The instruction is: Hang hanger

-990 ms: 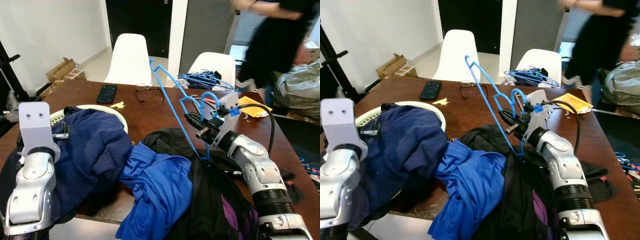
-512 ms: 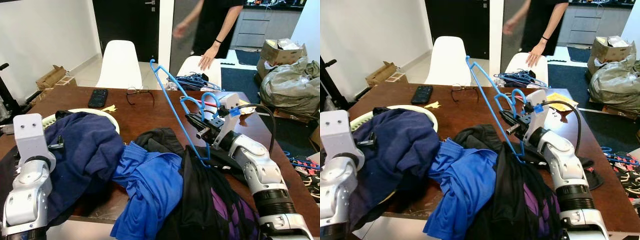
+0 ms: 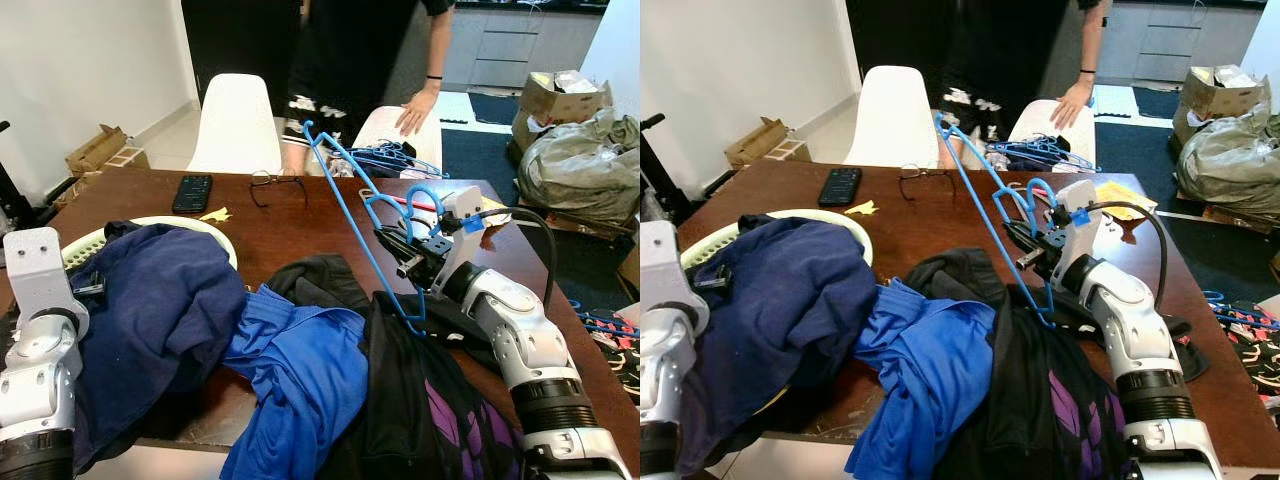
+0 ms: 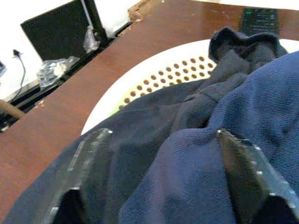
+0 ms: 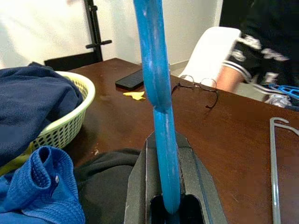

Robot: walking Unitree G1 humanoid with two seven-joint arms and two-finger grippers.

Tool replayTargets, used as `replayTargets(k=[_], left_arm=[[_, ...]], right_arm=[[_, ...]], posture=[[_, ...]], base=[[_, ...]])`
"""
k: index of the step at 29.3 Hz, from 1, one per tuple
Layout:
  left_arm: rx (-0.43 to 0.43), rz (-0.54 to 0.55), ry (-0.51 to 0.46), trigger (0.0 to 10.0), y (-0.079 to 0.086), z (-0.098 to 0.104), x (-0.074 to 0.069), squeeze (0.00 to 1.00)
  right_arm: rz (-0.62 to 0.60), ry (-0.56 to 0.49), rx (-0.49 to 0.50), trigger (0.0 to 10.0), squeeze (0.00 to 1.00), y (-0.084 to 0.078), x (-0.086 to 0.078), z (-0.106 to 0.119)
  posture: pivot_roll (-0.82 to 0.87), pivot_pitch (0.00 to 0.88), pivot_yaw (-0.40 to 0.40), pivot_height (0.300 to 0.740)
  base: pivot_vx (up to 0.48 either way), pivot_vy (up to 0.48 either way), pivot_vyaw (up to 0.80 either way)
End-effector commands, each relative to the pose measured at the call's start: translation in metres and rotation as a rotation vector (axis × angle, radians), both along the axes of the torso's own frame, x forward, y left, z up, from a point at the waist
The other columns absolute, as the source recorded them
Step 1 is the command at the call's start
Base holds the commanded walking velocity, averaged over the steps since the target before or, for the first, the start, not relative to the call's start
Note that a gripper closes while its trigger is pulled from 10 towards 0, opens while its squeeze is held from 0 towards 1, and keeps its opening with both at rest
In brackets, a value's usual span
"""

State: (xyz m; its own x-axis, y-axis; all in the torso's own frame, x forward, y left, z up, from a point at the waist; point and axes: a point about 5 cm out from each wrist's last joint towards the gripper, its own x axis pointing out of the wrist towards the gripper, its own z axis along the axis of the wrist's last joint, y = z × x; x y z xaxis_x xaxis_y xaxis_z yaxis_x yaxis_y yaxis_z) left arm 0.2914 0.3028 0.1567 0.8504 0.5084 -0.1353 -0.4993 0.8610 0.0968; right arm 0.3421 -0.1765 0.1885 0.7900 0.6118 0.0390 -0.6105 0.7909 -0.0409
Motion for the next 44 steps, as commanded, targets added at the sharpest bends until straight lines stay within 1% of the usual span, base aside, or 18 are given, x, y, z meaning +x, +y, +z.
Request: replayTargets(k=[1,2,5,6,7,8,18,19,21,22,34,37,38,40,41,42,43,44], left_arm=[[0.004,-0.006,0.013,10.0,0.002,-0.001,0.001,0.0],[0.001,-0.026,0.02,3.4,-0.002,-0.003,0.005,0.0],[0.001,-0.026,0.02,3.4,-0.002,-0.003,0.005,0.0],[-0.007,-0.047,0.025,4.7,-0.006,-0.005,0.007,0.0],[-0.007,-0.047,0.025,4.7,-0.006,-0.005,0.007,0.0],[-0.014,-0.1,0.01,10.0,-0.013,-0.003,0.01,0.0],[-0.006,-0.197,-0.003,10.0,-0.037,-0.003,0.013,0.0],[-0.006,-0.213,-0.003,2.8,-0.041,-0.005,0.013,0.0],[-0.006,-0.213,-0.003,2.8,-0.041,-0.005,0.013,0.0],[-0.007,-0.227,-0.007,0.0,-0.044,-0.006,0.014,0.0],[-0.003,-0.259,-0.023,0.0,-0.048,-0.004,0.017,0.0],[-0.061,-0.4,-0.148,0.0,-0.072,0.021,0.022,0.0],[-0.088,-0.513,-0.224,0.0,-0.09,0.037,0.022,0.0],[-0.088,-0.513,-0.224,0.0,-0.09,0.037,0.022,0.0],[-0.088,-0.66,-0.291,0.0,-0.113,0.055,0.019,0.0],[-0.088,-0.66,-0.291,0.0,-0.113,0.055,0.019,0.0],[-0.077,-0.811,-0.324,0.0,-0.137,0.068,0.013,0.0],[-0.077,-0.811,-0.324,0.0,-0.137,0.068,0.013,0.0]], right_arm=[[-0.006,-0.01,0.002,10.0,0.0,-0.002,0.001,0.005],[-0.01,-0.013,-0.001,10.0,0.0,-0.003,0.001,0.006],[-0.01,-0.013,-0.001,10.0,0.0,-0.003,0.001,0.006],[-0.013,-0.016,-0.003,10.0,0.0,-0.005,0.0,0.008],[-0.013,-0.016,-0.003,10.0,0.0,-0.005,0.0,0.008],[-0.015,-0.018,-0.006,10.0,0.0,-0.006,0.0,0.009],[-0.008,-0.022,-0.009,10.0,0.0,-0.004,0.0,0.01],[-0.007,-0.025,-0.01,10.0,0.0,-0.004,0.0,0.01],[-0.007,-0.025,-0.01,10.0,0.0,-0.004,0.0,0.01],[-0.007,-0.027,-0.011,10.0,0.0,-0.004,0.0,0.011],[-0.004,-0.031,-0.011,10.0,0.0,-0.002,0.001,0.011],[-0.003,-0.033,-0.013,10.0,0.0,-0.002,0.001,0.011],[-0.003,-0.033,-0.014,10.0,0.0,-0.003,0.002,0.011],[-0.003,-0.033,-0.014,10.0,0.0,-0.003,0.002,0.011],[-0.004,-0.034,-0.015,10.0,0.0,-0.003,0.002,0.012],[-0.004,-0.034,-0.015,10.0,0.0,-0.003,0.002,0.012],[-0.005,-0.036,-0.016,10.0,0.0,-0.003,0.002,0.012],[-0.005,-0.036,-0.016,10.0,0.0,-0.003,0.002,0.012]], posture=[[0.04,0.0,-0.005,0.74],[0.03,0.0,-0.005,0.74],[0.03,0.0,-0.005,0.74],[0.03,0.0,-0.006,0.74],[0.03,0.0,-0.006,0.74],[0.03,0.0,-0.007,0.74],[0.03,0.0,-0.007,0.74],[0.03,0.0,-0.005,0.74],[0.03,0.0,-0.005,0.74],[0.03,0.0,-0.006,0.74],[0.04,0.0,-0.003,0.74],[0.04,0.0,-0.003,0.74],[0.04,0.0,-0.003,0.74],[0.04,0.0,-0.003,0.74],[0.04,0.0,-0.004,0.74],[0.04,0.0,-0.004,0.74],[0.04,0.0,-0.002,0.74],[0.04,0.0,-0.002,0.74]], base=[[0.0,0.0,0.0],[0.0,0.0,0.0],[0.0,0.0,0.0],[0.0,0.0,0.0],[0.0,0.0,0.0],[0.0,0.0,0.0],[0.0,0.0,0.0],[0.0,0.0,0.0],[0.0,0.0,0.0],[0.0,0.0,0.0],[0.0,0.0,0.0],[0.0,0.0,0.0],[0.0,0.0,0.0],[0.0,0.0,0.0],[0.0,0.0,0.0],[0.0,0.0,0.0],[0.0,0.0,0.0],[0.0,0.0,0.0]])
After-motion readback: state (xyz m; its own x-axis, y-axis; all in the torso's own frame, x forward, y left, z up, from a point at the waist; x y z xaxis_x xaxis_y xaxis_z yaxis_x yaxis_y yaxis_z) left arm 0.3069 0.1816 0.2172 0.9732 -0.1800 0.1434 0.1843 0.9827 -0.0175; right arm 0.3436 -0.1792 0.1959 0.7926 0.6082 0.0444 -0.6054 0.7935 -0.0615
